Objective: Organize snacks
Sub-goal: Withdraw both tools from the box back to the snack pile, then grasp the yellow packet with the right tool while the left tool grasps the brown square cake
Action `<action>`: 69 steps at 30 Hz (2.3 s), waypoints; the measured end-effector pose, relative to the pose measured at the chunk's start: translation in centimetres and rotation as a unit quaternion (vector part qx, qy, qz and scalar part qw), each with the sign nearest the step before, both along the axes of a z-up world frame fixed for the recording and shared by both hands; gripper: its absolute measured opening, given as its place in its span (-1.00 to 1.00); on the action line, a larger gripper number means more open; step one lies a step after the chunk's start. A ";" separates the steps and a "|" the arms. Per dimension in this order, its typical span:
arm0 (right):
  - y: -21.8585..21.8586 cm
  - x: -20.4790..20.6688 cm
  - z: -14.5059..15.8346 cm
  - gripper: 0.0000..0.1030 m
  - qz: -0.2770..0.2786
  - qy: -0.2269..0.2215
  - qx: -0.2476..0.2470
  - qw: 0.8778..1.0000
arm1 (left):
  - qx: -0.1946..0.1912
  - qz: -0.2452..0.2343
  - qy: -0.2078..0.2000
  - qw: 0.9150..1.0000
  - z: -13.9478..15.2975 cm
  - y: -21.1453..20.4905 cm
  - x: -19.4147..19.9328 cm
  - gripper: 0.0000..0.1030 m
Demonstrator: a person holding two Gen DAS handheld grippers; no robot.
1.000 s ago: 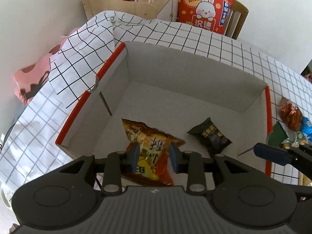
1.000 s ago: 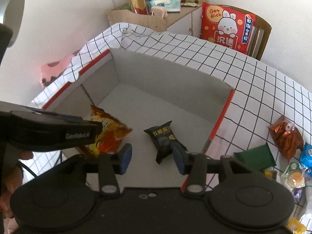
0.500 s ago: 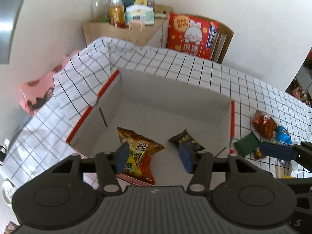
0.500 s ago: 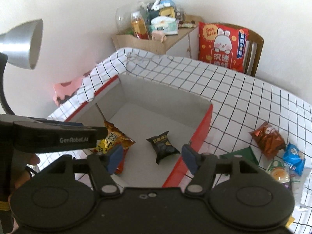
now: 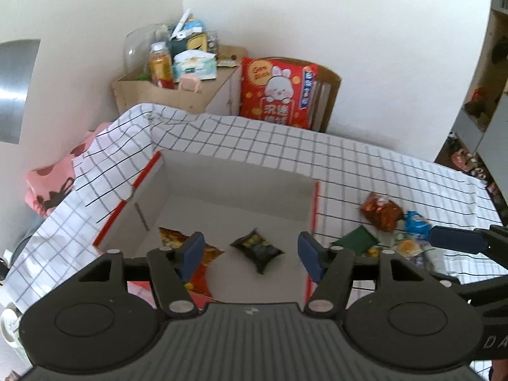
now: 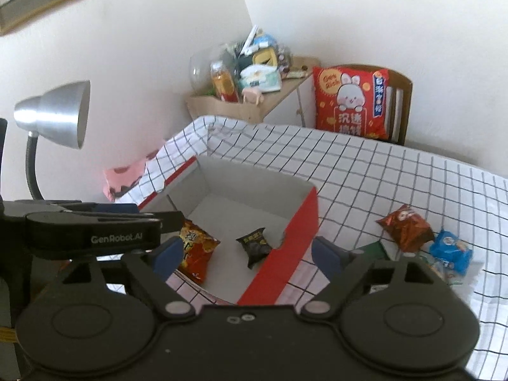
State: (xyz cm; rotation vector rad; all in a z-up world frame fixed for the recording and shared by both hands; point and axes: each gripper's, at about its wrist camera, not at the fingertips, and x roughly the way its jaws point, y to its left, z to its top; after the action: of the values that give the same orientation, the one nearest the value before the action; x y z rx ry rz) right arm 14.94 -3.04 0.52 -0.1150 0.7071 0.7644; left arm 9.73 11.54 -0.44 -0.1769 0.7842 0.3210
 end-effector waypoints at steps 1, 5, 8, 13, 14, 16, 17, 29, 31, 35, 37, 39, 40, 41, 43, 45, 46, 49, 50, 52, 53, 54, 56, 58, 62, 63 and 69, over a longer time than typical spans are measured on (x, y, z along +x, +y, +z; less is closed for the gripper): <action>-0.6 -0.1 0.1 0.75 -0.004 -0.002 0.003 1.000 | 0.001 -0.003 -0.003 1.000 0.1 -0.6 -0.1 0.25; -3.1 -0.5 0.5 0.89 -0.016 -0.013 0.014 1.000 | 0.000 -0.019 -0.016 1.000 0.2 -2.6 -0.1 0.25; -5.3 -0.6 0.5 0.97 -0.036 -0.024 0.018 0.999 | 0.003 -0.027 -0.031 0.999 0.1 -4.4 -0.2 0.31; -9.2 -0.4 -0.1 1.00 -0.070 -0.033 0.021 0.997 | 0.002 -0.048 -0.048 0.998 -0.1 -7.4 0.4 0.51; -10.0 -0.3 -0.3 1.00 -0.076 -0.033 0.022 0.996 | 0.001 -0.052 -0.049 0.997 -0.3 -7.9 0.6 0.51; -11.9 -0.3 -0.9 1.00 -0.089 -0.031 0.022 0.995 | -0.001 -0.061 -0.049 0.997 -0.8 -9.4 1.0 0.52; -12.8 -0.3 -1.3 1.00 -0.095 -0.029 0.023 0.995 | -0.004 -0.065 -0.046 0.997 -1.2 -10.0 1.3 0.52; -20.8 1.3 -6.5 0.98 -0.162 -0.004 -0.020 0.987 | -0.028 -0.081 0.015 0.996 -6.0 -14.8 6.1 0.53; -21.4 1.8 -7.3 0.96 -0.166 -0.002 -0.025 0.986 | -0.031 -0.081 0.029 0.996 -7.1 -15.0 7.2 0.53; -21.5 2.9 -8.8 0.90 -0.159 0.008 -0.039 0.986 | -0.040 -0.074 0.061 0.995 -9.1 -15.2 9.5 0.53; -21.3 3.7 -9.7 0.88 -0.155 0.015 -0.046 0.987 | -0.043 -0.069 0.073 0.994 -10.1 -15.3 10.6 0.53; -21.3 4.4 -10.6 0.82 -0.148 0.026 -0.048 0.988 | -0.051 -0.064 0.085 0.993 -10.9 -15.3 11.7 0.53; -21.2 4.7 -11.0 0.79 -0.146 0.032 -0.050 0.988 | -0.055 -0.064 0.092 0.992 -11.3 -15.3 12.3 0.53; -21.1 5.0 -11.4 0.77 -0.143 0.037 -0.051 0.988 | -0.059 -0.064 0.098 0.991 -11.7 -15.4 12.8 0.53; -20.9 5.6 -12.0 0.73 -0.134 0.043 -0.056 0.988 | -0.060 -0.063 0.110 0.990 -12.4 -15.5 13.8 0.52; -20.7 6.2 -12.5 0.72 -0.128 0.052 -0.059 0.989 | -0.059 -0.062 0.124 0.989 -13.2 -15.7 14.8 0.53; -20.6 6.5 -12.9 0.72 -0.125 0.056 -0.061 0.989 | -0.061 -0.061 0.130 0.988 -13.7 -15.8 15.3 0.53; -20.5 7.6 -13.7 0.63 -0.120 0.072 -0.067 0.988 | -0.072 -0.062 0.151 0.984 -14.9 -15.6 16.7 0.52; -20.4 8.0 -14.0 0.61 -0.119 0.078 -0.067 0.988 | -0.075 -0.061 0.156 0.983 -15.2 -15.5 17.1 0.52; -20.3 8.8 -14.4 0.59 -0.119 0.086 -0.064 0.987 | -0.085 -0.051 0.168 0.981 -16.0 -15.0 18.0 0.52; -20.3 9.1 -14.5 0.56 -0.119 0.091 -0.064 0.987 | -0.090 -0.047 0.172 0.980 -16.3 -14.7 18.3 0.52; -20.3 9.5 -14.7 0.54 -0.120 0.095 -0.062 0.986 | -0.095 -0.041 0.176 0.979 -16.7 -14.4 18.6 0.51; -20.2 10.1 -15.0 0.45 -0.123 0.104 -0.059 0.985 | -0.103 -0.037 0.179 0.978 -17.2 -14.1 19.1 0.50; -20.3 10.6 -15.1 0.36 -0.125 0.114 -0.051 0.984 | -0.111 -0.036 0.180 0.977 -17.5 -14.0 19.4 0.50; -20.3 11.1 -15.4 0.15 -0.127 0.129 -0.039 0.983 | -0.112 -0.042 0.183 0.976 -18.0 -14.2 19.8 0.31; -20.3 11.2 -15.5 0.14 -0.128 0.130 -0.039 0.982 | -0.111 -0.040 0.185 0.976 -18.1 -14.2 19.9 0.26; -20.8 11.5 -15.6 -0.11 -0.135 0.138 -0.035 0.981 | -0.104 -0.038 0.189 0.976 -18.6 -14.3 20.6 0.00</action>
State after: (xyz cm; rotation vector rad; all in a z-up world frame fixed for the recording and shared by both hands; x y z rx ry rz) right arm 26.45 -23.81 -15.13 0.0235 0.9917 0.4993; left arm 30.29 -2.75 -19.00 -0.2869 1.2006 0.2007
